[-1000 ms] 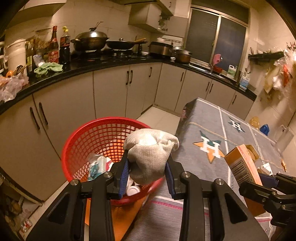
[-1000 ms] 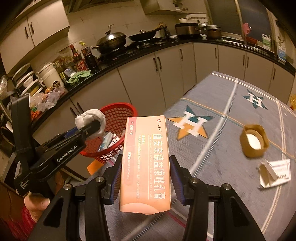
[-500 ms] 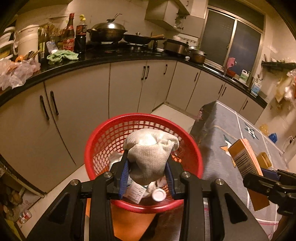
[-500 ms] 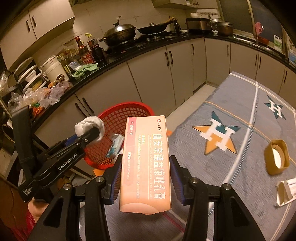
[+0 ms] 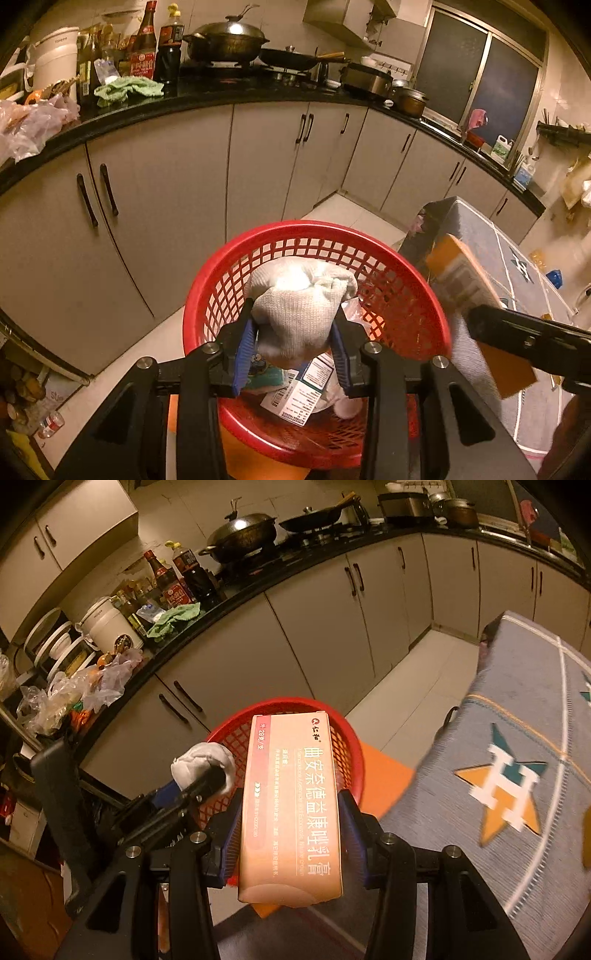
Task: Collect trash
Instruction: 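Open both tools to drop the box and tissue into the wastebasket, then move both open tools back over the remaining items on the table, then grasp gold round container with left tool while right tool grasps white medicine box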
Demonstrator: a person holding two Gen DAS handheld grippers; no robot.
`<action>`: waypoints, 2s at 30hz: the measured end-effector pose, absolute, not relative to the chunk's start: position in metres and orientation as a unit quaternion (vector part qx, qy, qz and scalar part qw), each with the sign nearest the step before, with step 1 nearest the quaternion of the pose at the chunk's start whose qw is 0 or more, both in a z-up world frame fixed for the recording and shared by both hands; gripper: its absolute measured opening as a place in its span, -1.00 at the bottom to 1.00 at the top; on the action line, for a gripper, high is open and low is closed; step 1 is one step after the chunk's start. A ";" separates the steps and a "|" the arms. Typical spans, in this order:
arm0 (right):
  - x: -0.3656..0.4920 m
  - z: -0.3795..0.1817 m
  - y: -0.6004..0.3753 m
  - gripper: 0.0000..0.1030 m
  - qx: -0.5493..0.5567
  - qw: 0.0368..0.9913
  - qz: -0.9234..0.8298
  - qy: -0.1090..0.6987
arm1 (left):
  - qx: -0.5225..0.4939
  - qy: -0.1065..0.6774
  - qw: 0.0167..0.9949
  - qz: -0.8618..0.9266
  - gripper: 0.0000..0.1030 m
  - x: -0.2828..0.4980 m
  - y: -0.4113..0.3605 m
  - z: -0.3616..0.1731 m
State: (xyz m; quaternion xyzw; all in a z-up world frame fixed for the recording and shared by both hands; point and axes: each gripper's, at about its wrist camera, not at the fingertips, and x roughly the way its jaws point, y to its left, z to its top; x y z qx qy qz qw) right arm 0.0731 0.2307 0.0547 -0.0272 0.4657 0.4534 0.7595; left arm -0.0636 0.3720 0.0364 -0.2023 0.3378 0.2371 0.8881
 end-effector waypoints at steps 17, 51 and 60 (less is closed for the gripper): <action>0.084 0.053 0.212 0.19 0.015 0.765 0.436 0.474 | -0.214 0.328 0.891 0.228 0.18 -0.071 0.372 0.045; 0.115 0.023 -0.082 -0.31 -0.042 0.862 0.269 0.428 | -0.080 0.410 0.908 -0.021 0.21 0.017 0.105 0.100; 0.107 0.029 -0.088 -0.90 -0.054 0.874 0.266 0.402 | -0.111 0.443 0.889 -0.015 0.21 0.070 0.091 0.082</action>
